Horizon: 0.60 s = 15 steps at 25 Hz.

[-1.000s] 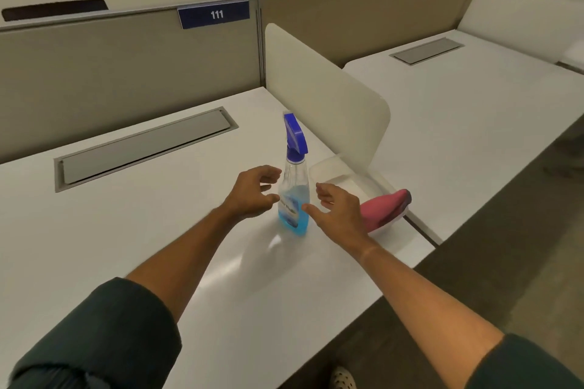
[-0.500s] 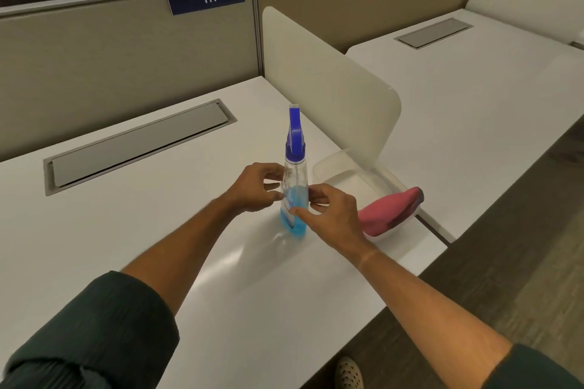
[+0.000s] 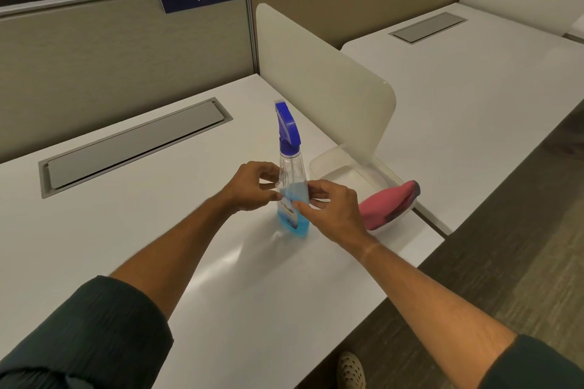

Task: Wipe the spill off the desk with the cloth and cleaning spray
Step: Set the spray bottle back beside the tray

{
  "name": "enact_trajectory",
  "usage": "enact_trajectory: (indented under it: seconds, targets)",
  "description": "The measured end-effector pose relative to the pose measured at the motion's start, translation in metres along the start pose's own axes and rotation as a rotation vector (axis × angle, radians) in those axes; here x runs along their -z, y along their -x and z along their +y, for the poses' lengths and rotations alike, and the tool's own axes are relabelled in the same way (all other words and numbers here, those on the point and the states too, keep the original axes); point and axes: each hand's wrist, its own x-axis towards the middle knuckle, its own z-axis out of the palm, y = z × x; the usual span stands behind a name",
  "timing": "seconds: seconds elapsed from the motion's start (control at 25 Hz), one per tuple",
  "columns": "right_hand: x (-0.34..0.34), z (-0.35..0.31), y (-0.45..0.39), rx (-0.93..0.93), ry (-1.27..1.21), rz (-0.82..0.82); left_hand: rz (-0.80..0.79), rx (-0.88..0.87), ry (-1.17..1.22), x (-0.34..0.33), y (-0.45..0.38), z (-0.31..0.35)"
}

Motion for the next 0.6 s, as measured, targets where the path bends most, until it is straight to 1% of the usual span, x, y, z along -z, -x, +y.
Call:
enact_trajectory:
  seconds: [0.16, 0.44, 0.6]
  targets:
    - [0.011, -0.004, -0.001, 0.041, 0.004, -0.027, 0.019, -0.048, -0.027, 0.005, 0.009, 0.006]
    - [0.044, -0.02, -0.008, 0.124, -0.063, -0.097, 0.075, -0.148, -0.087, 0.016, 0.025, 0.034]
    - [0.069, -0.029, -0.024, 0.137, -0.074, -0.164, 0.119, -0.174, -0.13, 0.02, 0.028, 0.054]
